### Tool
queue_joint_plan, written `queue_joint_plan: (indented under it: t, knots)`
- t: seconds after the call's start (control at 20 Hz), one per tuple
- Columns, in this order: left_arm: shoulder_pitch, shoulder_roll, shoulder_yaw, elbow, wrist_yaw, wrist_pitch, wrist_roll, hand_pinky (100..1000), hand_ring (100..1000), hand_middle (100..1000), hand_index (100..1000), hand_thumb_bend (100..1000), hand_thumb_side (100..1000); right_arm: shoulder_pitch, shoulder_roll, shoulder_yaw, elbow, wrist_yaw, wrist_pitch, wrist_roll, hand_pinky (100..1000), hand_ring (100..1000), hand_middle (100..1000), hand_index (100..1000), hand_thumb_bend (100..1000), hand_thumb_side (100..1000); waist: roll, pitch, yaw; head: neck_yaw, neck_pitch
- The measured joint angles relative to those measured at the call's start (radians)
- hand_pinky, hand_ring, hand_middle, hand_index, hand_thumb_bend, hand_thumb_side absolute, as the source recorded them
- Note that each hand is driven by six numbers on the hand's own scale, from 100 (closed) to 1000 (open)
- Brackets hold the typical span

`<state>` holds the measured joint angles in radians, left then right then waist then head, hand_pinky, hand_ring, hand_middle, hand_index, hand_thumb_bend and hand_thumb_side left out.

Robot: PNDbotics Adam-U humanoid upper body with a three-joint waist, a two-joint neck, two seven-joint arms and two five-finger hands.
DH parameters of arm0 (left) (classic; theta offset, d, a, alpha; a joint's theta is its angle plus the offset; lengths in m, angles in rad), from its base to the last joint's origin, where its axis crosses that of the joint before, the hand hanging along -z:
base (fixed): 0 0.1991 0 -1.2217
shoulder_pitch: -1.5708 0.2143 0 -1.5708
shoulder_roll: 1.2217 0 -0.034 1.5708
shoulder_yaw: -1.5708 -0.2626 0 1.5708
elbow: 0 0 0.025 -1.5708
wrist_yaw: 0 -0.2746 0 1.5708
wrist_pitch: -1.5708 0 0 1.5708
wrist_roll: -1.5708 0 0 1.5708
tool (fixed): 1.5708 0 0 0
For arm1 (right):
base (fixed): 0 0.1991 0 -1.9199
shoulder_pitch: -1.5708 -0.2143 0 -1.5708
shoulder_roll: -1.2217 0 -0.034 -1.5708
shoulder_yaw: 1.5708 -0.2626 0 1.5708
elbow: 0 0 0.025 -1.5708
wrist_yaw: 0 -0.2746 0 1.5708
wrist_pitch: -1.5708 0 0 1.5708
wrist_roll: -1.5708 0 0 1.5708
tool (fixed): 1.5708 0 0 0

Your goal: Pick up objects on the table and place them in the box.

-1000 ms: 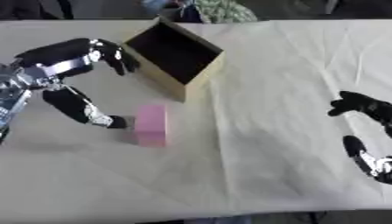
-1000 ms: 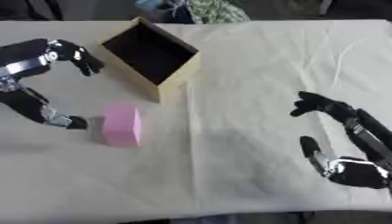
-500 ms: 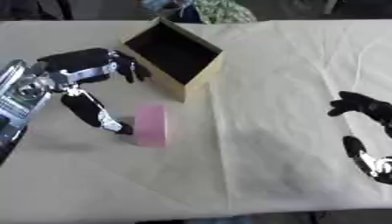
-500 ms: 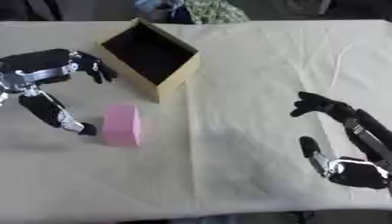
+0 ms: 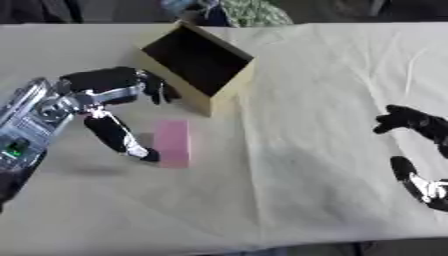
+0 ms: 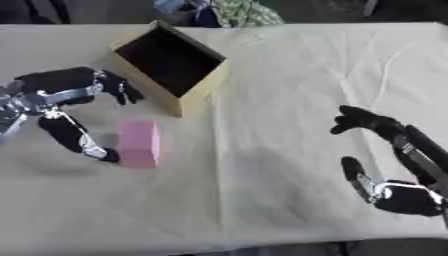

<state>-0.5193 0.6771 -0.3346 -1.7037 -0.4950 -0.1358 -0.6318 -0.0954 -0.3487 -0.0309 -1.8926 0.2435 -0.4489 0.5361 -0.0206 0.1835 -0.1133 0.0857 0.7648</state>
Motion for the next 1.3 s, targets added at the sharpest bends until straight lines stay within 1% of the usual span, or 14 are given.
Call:
queue_joint_plan:
  t: [0.45,0.95,1.15,1.3]
  knots:
    - [-0.002,-0.02,-0.016,0.042,-0.035,-0.001,-0.005,775,699,699,871,676,320,0.0,0.0,0.0,0.0,0.0,0.0,0.0,895,884,725,1000,100,517,0.0,0.0,-0.002,0.0,0.0]
    - [-0.007,-0.035,-0.034,0.084,-0.062,-0.018,-0.014,747,651,640,830,648,302,0.0,0.0,0.0,0.0,0.0,0.0,0.0,895,884,725,1000,100,517,0.0,0.0,-0.004,0.0,0.0]
    - [-0.015,-0.041,-0.037,0.096,-0.066,-0.02,-0.014,716,591,567,775,620,291,0.0,0.0,0.0,0.0,0.0,0.0,0.001,895,885,725,1000,100,516,0.001,0.0,-0.004,0.0,0.0]
    - [-0.019,-0.044,-0.037,0.105,-0.067,-0.02,-0.01,685,534,505,722,563,244,0.0,0.0,0.0,0.0,0.0,0.0,0.001,895,885,725,1000,100,515,0.001,0.0,-0.004,0.0,0.0]
